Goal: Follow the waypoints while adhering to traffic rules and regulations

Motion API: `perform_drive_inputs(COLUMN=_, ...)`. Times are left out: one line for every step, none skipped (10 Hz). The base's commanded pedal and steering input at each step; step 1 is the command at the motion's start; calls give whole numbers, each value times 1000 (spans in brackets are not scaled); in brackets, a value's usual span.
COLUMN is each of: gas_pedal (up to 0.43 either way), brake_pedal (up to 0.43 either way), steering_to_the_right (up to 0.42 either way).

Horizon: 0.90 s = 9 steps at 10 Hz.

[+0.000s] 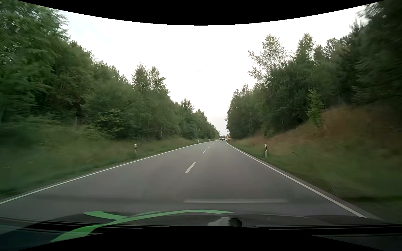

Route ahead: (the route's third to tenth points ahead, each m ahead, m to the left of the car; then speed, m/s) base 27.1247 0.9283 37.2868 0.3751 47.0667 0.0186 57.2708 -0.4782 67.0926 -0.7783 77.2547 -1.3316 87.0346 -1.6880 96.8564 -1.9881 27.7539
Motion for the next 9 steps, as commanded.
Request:
perform_drive_inputs(gas_pedal=220, brake_pedal=0, steering_to_the_right=6)
perform_drive_inputs(gas_pedal=228, brake_pedal=0, steering_to_the_right=6)
perform_drive_inputs(gas_pedal=240, brake_pedal=0, steering_to_the_right=6)
perform_drive_inputs(gas_pedal=240, brake_pedal=0, steering_to_the_right=6)
perform_drive_inputs(gas_pedal=248, brake_pedal=0, steering_to_the_right=6)
perform_drive_inputs(gas_pedal=260, brake_pedal=0, steering_to_the_right=6)
perform_drive_inputs(gas_pedal=268, brake_pedal=0, steering_to_the_right=6)
perform_drive_inputs(gas_pedal=268, brake_pedal=0, steering_to_the_right=5)
perform_drive_inputs(gas_pedal=280, brake_pedal=0, steering_to_the_right=4)
